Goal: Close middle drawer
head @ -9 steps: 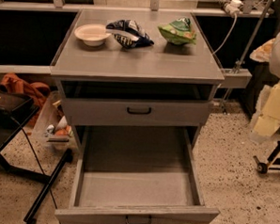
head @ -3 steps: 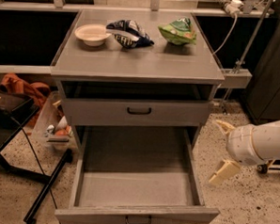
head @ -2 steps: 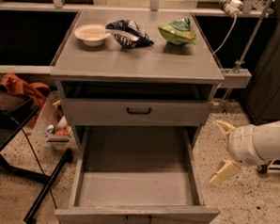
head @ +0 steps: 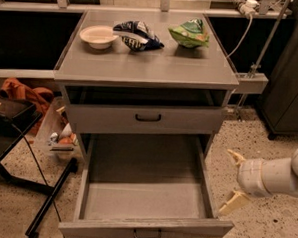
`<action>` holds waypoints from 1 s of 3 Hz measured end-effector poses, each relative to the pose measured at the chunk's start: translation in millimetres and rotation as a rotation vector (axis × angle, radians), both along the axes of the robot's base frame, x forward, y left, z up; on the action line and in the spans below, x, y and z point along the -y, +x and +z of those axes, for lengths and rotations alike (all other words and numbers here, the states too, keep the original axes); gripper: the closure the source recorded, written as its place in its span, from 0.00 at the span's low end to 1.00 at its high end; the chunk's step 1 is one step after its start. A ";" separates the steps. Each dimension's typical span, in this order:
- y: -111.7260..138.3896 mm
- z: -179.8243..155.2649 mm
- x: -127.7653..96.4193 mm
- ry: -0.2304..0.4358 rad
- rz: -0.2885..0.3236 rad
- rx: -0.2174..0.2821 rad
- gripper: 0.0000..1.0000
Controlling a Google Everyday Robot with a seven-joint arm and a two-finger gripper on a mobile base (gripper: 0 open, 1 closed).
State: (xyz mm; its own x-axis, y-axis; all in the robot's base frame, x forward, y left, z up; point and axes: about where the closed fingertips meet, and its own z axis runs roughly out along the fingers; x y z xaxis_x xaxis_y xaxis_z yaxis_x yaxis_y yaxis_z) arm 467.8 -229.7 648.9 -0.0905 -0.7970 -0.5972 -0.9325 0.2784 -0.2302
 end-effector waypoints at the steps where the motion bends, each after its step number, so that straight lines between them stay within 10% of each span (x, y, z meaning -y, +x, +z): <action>1: -7.6 -59.2 15.6 0.016 -0.030 -0.004 0.00; 3: -3.9 -143.2 36.9 0.047 -0.054 0.032 0.00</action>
Offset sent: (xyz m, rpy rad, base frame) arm -0.0037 -0.0457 -0.1595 0.0317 -0.0467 -0.0936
